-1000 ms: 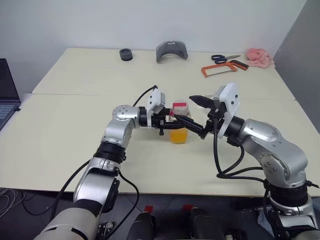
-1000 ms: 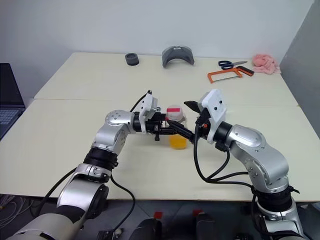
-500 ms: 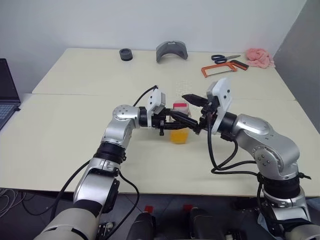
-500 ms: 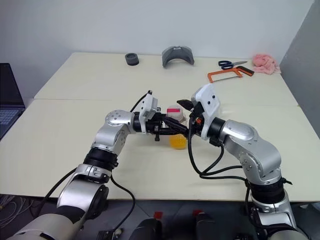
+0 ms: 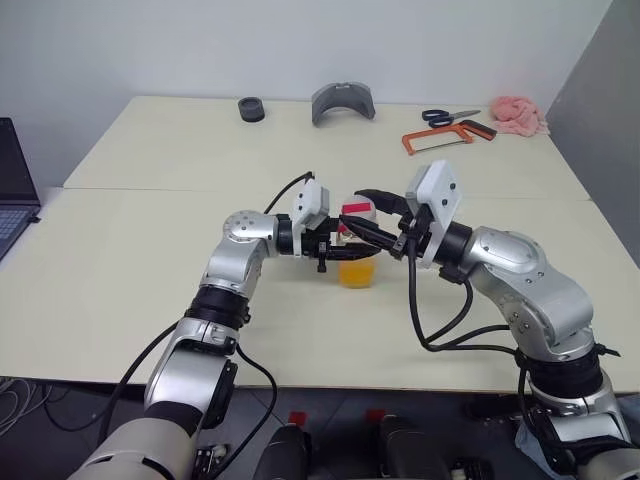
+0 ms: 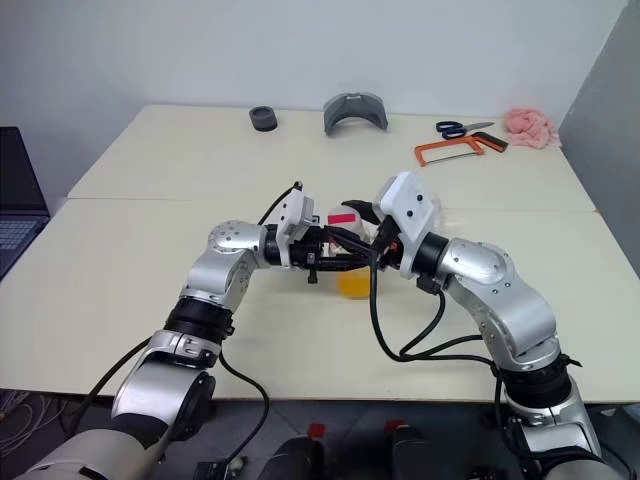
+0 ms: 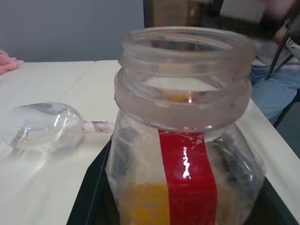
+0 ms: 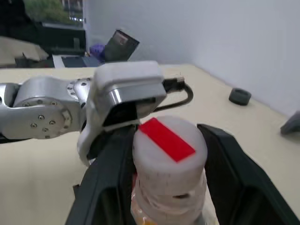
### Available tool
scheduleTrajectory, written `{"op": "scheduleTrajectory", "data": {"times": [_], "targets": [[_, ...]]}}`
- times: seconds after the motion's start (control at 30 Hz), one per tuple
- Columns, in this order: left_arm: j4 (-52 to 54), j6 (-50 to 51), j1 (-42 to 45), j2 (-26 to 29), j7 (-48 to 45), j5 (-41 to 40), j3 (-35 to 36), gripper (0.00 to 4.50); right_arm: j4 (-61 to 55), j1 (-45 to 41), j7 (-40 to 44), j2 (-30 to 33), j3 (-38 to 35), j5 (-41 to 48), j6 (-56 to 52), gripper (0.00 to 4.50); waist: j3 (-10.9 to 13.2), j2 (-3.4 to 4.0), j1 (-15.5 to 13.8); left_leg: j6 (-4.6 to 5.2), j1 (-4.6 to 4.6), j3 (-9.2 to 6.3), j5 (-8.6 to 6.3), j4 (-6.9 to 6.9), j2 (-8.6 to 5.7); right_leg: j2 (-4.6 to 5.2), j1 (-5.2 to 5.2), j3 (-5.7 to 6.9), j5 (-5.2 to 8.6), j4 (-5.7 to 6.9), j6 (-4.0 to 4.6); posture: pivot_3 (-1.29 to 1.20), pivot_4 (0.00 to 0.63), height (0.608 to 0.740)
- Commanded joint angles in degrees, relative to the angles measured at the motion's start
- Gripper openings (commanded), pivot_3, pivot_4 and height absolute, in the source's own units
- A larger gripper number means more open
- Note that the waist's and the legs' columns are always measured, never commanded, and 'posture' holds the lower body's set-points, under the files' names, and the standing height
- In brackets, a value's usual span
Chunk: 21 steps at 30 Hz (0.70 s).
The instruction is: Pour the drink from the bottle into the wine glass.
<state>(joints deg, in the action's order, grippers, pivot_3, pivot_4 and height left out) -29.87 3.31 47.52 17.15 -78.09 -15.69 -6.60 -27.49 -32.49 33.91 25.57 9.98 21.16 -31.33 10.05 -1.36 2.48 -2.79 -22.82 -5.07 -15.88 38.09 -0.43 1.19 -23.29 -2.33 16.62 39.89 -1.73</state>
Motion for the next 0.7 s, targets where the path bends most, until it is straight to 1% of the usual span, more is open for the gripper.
{"op": "scheduleTrajectory", "data": {"times": [0.03, 0.1, 0.17, 0.23, 0.37, 0.47, 0.5, 0.6, 0.67, 0.7], "targets": [[2.7, -0.3, 0.3, 0.0, 0.3, -1.0, 0.5, 1.69, -2.4, 1.0, 0.8, -0.3, -1.0, -1.2, 5.1, 1.74, 0.0, 0.00, 0.0, 0.00, -0.01, -0.01, 0.00, 0.00, 0.00, 0.00, 0.00, 0.00, 0.00, -0.01, 0.00, 0.00, 0.150, 0.740], [2.8, -0.3, 0.2, 0.0, 0.4, -1.0, 0.5, 1.69, -2.7, 1.5, 0.1, -1.3, -2.5, 0.2, 5.1, 1.74, 0.0, 0.00, 0.0, -0.01, 0.00, -0.01, 0.00, 0.00, 0.01, 0.01, 0.00, -0.01, 0.00, 0.00, 0.00, 0.00, 0.150, 0.740], [2.7, -0.4, 0.1, 0.0, 0.8, -0.9, 0.6, 1.69, -3.5, 2.1, -3.3, -3.2, -8.4, 5.2, 1.7, 1.74, 0.0, 0.00, 0.0, -0.01, 0.00, -0.04, 0.01, 0.00, 0.03, 0.00, 0.00, -0.01, 0.00, 0.01, 0.00, 0.00, 0.150, 0.740], [2.8, -0.3, -0.2, 0.2, 1.2, -1.0, 1.0, 1.69, -3.3, 4.3, -5.7, -3.1, -14.1, 7.2, 0.2, 1.74, 0.0, 0.00, -0.2, -0.02, -0.01, -0.09, 0.01, 0.00, 0.07, 0.02, 0.00, 0.00, 0.00, 0.01, 0.00, 0.00, 0.150, 0.740], [3.4, 0.7, -0.6, 0.8, 2.5, -1.8, 2.1, 1.69, 2.5, 13.2, -9.8, -3.0, -24.6, 3.8, 7.1, 1.74, 0.0, -0.02, -0.8, -0.01, -0.01, -0.06, 0.00, 0.00, 0.02, 0.08, 0.06, 0.00, 0.00, -0.03, 0.00, 0.00, 0.150, 0.740], [4.5, 1.4, -1.2, 1.5, 2.7, -2.3, 2.4, 1.69, 5.4, 18.8, -10.0, -2.2, -26.9, 1.3, 10.9, 1.74, 0.0, 0.00, -0.7, 0.00, -0.01, 0.21, 0.00, -0.01, -0.02, 0.09, 0.04, -0.07, 0.00, -0.01, 0.00, 0.00, 0.150, 0.740], [5.1, 1.7, -1.5, 1.9, 2.8, -2.4, 2.6, 1.69, 7.2, 22.2, -9.8, -1.5, -26.8, -0.7, 12.1, 1.74, 0.0, 0.00, -0.7, 0.01, 0.02, 0.28, 0.00, -0.02, -0.02, 0.07, 0.04, -0.09, 0.00, 0.00, 0.00, 0.00, 0.150, 0.740], [6.5, 2.5, -2.3, 2.8, 3.4, -2.9, 3.3, 1.69, 10.8, 30.0, -10.3, 0.3, -25.1, -4.6, 10.0, 1.74, 0.0, 0.00, -0.6, 0.01, 0.03, 0.32, -0.01, -0.04, -0.01, -0.03, 0.03, -0.05, 0.00, 0.01, 0.00, 0.00, 0.150, 0.740], [7.5, 3.1, -2.5, 3.2, 3.8, -3.2, 3.6, 1.69, 11.3, 31.6, -10.8, 0.1, -24.6, -4.0, 7.0, 2.46, 0.0, 0.02, -0.3, 0.01, 0.08, 0.42, -0.01, -0.05, -0.01, -0.05, 0.03, -0.15, 0.00, 0.03, 0.00, 0.00, 0.150, 0.740], [7.8, 3.3, -2.6, 3.4, 4.0, -3.3, 3.7, 1.69, 11.4, 31.9, -10.8, -0.1, -24.6, -3.6, 6.4, 2.71, 0.0, 0.06, 0.0, 0.01, 0.12, 0.45, -0.01, -0.05, 0.00, -0.07, 0.03, -0.20, 0.00, 0.06, 0.00, 0.00, 0.150, 0.740]]}}
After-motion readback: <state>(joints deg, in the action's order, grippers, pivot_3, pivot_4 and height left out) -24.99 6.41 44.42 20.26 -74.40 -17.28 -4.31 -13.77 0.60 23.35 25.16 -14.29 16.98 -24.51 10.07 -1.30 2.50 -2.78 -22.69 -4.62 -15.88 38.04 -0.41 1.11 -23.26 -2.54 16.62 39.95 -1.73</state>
